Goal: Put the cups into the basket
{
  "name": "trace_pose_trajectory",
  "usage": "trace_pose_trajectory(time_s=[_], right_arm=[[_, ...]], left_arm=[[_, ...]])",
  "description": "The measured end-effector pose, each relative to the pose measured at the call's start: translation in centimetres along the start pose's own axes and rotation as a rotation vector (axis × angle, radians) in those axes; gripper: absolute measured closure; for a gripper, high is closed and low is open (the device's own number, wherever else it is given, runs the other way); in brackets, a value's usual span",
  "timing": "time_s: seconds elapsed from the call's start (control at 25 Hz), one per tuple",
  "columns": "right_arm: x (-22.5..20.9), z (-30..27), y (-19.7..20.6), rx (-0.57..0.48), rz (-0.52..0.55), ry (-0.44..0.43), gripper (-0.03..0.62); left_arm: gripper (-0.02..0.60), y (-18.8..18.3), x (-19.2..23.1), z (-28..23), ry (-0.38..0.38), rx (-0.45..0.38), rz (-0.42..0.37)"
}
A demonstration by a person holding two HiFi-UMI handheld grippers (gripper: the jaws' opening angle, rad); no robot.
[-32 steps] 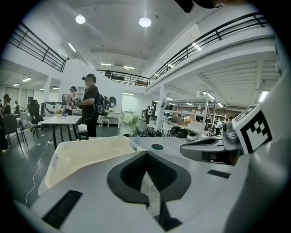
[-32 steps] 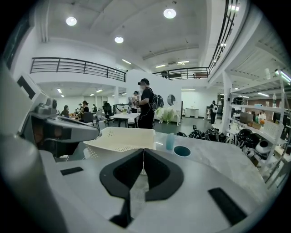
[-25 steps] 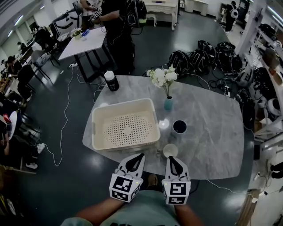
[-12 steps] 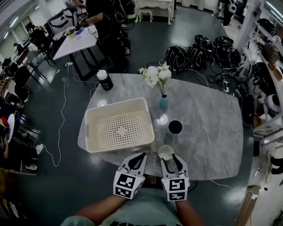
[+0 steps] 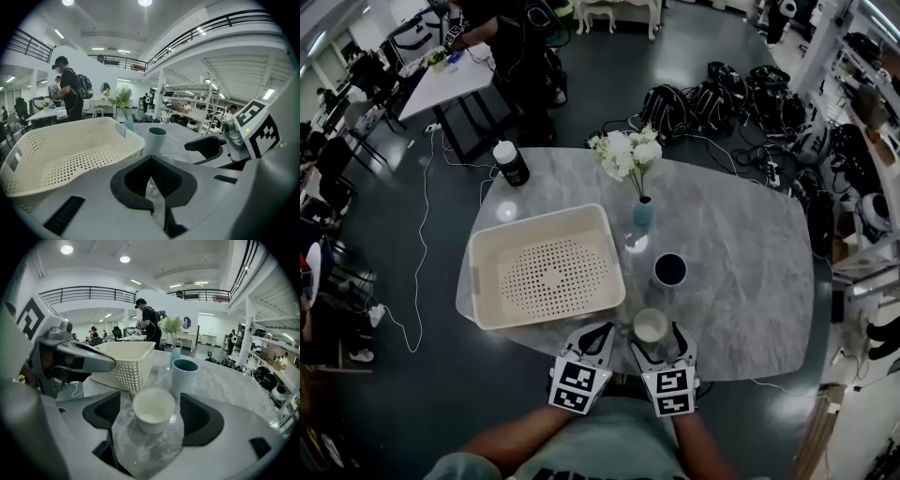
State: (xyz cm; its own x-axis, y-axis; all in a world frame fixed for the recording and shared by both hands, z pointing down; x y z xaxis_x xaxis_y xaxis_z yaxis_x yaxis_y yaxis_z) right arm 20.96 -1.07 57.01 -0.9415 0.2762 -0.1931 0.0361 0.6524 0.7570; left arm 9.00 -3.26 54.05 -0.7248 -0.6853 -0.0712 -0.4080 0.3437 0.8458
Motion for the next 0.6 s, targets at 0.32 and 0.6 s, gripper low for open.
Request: trace_pose_trajectory(time_s=[0.32, 0.6], right_arm=[[-1.1, -2.5, 1.4, 0.075, 0.025, -0.019, 0.195], [-1.5, -4.3, 2.5, 0.118, 0.048, -0.041, 0.187]], left_arm=[[0.575, 1.9, 0.0, -1.9, 0.009, 0.053, 0.001], [0.575, 3.3, 0.2, -2.7, -0.018, 0.077, 0.002]])
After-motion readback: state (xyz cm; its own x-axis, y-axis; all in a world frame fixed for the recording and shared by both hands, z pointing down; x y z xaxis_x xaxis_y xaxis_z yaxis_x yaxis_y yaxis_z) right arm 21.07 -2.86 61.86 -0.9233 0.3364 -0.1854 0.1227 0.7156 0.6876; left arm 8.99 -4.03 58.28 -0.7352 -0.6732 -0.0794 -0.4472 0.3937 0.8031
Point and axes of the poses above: the fingertips, and each gripper's own axes: z backward along the fingers, x to its left, y out of its underside, the point moved 4 cm from there along z, backward along the fingers, and after that the axes turned 13 degrees about -z, right-handed, at the moved point
